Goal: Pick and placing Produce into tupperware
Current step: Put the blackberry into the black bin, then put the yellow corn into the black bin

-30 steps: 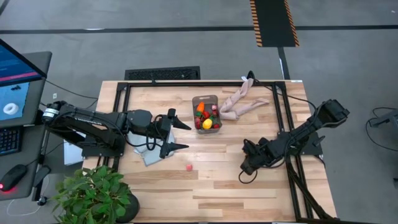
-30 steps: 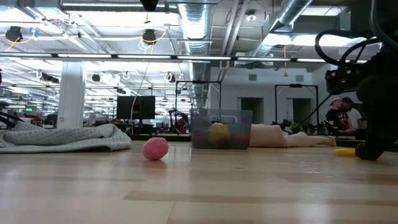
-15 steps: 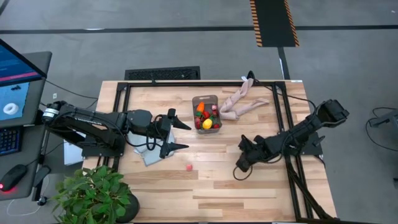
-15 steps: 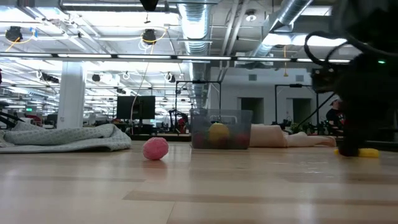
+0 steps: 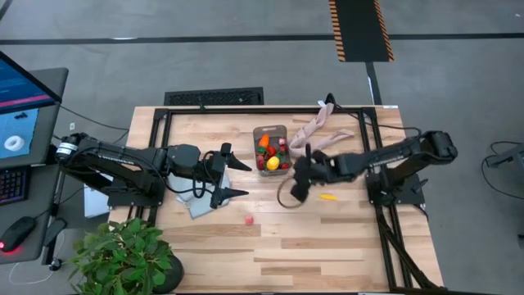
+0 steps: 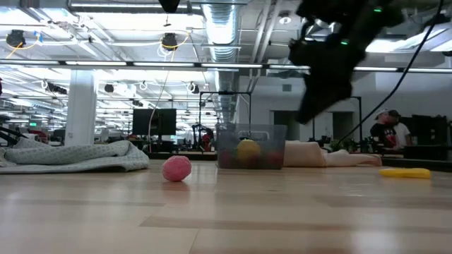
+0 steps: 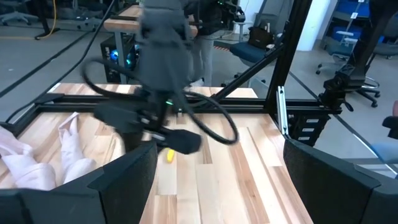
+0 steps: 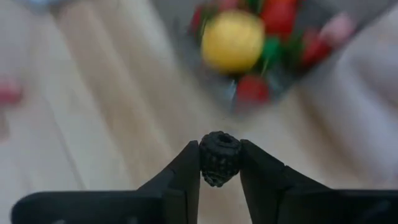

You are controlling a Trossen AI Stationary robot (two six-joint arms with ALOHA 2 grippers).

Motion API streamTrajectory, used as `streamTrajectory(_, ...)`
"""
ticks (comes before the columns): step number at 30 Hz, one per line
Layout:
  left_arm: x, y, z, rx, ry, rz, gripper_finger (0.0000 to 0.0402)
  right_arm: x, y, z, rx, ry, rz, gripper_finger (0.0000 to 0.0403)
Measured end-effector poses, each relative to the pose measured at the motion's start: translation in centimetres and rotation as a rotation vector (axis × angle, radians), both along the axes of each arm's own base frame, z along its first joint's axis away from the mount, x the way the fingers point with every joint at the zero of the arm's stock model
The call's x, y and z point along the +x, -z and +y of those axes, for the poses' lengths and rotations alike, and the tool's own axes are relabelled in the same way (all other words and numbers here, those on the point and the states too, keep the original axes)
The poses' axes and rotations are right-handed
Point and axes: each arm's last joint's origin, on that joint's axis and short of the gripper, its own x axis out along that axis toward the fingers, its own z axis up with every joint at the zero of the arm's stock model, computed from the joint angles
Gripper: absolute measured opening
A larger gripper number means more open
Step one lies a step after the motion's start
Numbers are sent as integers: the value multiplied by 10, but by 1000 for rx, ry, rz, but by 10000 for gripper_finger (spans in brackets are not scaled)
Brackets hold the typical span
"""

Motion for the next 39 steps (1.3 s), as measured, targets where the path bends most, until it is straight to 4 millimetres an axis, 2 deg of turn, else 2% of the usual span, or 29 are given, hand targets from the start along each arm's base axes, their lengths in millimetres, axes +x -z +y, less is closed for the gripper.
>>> streamTrajectory(5,0,1,0,-8,-1,8,339,13,-19,-36,-50,4,-79,140)
streamTrajectory(11,0,2,0,-7,-2,20,339,22,-26,-71,40,-76,-216,130)
streamTrajectory(14,0,2,0,-10,-2,21,339,24,-30,-81,60,-112,-274,133)
streamTrajectory(20,0,2,0,-16,-4,22,339,25,-31,-80,61,-146,-285,182)
streamTrajectory(26,0,2,0,-21,-4,23,339,20,-28,-73,78,-164,-219,234)
streamTrajectory(33,-1,3,0,-20,-5,38,339,-15,-30,-64,156,-138,23,236)
streamTrajectory(36,-1,5,0,-18,-5,52,339,-31,-29,-53,199,-130,155,232)
streamTrajectory(39,1,6,0,-17,-5,53,339,-39,-26,-37,221,-146,224,228)
